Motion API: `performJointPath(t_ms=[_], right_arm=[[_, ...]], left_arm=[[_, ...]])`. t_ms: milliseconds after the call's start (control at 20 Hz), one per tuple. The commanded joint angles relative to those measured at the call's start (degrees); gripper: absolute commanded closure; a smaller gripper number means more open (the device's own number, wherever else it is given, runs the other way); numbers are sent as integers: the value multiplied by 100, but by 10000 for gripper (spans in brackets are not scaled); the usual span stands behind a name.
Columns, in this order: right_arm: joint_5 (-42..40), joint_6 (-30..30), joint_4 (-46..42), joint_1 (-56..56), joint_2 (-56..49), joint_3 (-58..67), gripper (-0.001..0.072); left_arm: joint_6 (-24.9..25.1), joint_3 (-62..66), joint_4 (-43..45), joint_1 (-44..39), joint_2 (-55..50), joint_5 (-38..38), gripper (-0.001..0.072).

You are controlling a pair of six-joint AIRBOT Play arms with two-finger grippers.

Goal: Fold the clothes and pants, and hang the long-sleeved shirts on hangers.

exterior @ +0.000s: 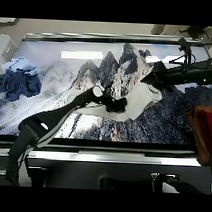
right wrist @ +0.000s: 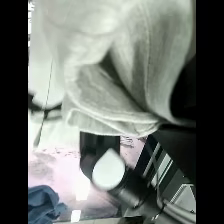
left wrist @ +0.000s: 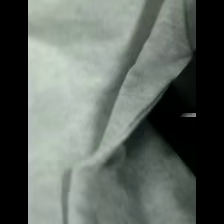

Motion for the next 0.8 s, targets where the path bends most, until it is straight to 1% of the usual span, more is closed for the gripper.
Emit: performJointPath(t_ms=[0,150,200,300,350,450,550,650,750], right_arm=[[-319,236,-92,127,315,7,664],[-369,256,-310,129,323,7,664],[-369,256,-431,129,306,7,664],[-323,251,-501,129,197,-2,664],[-310,214,-514,192,111,-2,664],[-361,72,-507,450,-127,-2,664],[-608,33,-501,831,-424,-2,664],[-1034,37,-452,1252,-791,-2,664],[-1541,37,-254,1711,-1270,-2,663]], left_arm=[[-227,-9,-1499,-728,-188,1156,681],[-225,4,-2529,-1121,-190,2015,681],[-197,2,-2566,-1139,-190,2118,681],[448,2,-2463,-901,-195,1932,683],[634,2,-2133,-651,-175,1598,685],[634,2,-1071,-9,-39,741,685],[634,2,166,726,330,-17,685],[636,2,1165,1484,887,-498,684],[695,2,1635,2234,1519,-752,683]])
